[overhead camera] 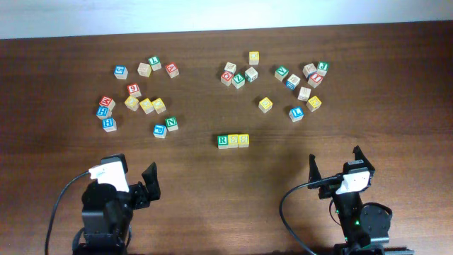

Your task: Spell out RSS

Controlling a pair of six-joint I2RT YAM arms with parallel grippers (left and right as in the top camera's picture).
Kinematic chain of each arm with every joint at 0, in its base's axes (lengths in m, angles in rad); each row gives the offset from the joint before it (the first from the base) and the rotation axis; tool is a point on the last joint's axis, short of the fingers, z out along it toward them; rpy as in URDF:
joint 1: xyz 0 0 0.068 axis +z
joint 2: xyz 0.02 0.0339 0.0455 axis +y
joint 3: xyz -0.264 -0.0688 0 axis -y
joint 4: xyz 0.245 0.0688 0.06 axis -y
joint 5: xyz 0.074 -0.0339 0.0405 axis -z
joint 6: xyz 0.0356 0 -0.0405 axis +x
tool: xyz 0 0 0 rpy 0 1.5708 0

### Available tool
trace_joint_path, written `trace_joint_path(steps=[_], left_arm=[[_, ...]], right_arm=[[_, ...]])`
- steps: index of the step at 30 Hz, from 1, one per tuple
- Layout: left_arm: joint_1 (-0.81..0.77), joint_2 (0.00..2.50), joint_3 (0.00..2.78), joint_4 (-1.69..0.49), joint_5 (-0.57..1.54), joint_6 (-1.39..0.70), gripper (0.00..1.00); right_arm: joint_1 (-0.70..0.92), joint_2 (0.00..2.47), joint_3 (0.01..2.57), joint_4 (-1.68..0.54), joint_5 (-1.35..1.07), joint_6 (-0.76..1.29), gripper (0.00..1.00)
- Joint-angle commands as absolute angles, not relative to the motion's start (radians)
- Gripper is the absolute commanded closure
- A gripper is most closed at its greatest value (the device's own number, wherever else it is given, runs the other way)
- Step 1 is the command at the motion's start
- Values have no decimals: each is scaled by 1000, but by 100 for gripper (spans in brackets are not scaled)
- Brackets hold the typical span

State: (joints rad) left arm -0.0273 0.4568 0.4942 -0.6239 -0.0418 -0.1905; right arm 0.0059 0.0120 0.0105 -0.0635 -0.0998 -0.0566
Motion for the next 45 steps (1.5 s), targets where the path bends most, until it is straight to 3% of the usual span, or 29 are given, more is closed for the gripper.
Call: trace_joint_path(steps=[1,28,45], left_arm=[[18,374,485,-624,-49,-163,1],[45,23,374,-679,3,-29,1],[36,6,66,-168,49,-33,1]], right_arm=[[-1,4,6,-70,-116,-56,2],[-1,4,6,-70,-116,-56,1],[-1,4,6,-70,-117,-56,2]])
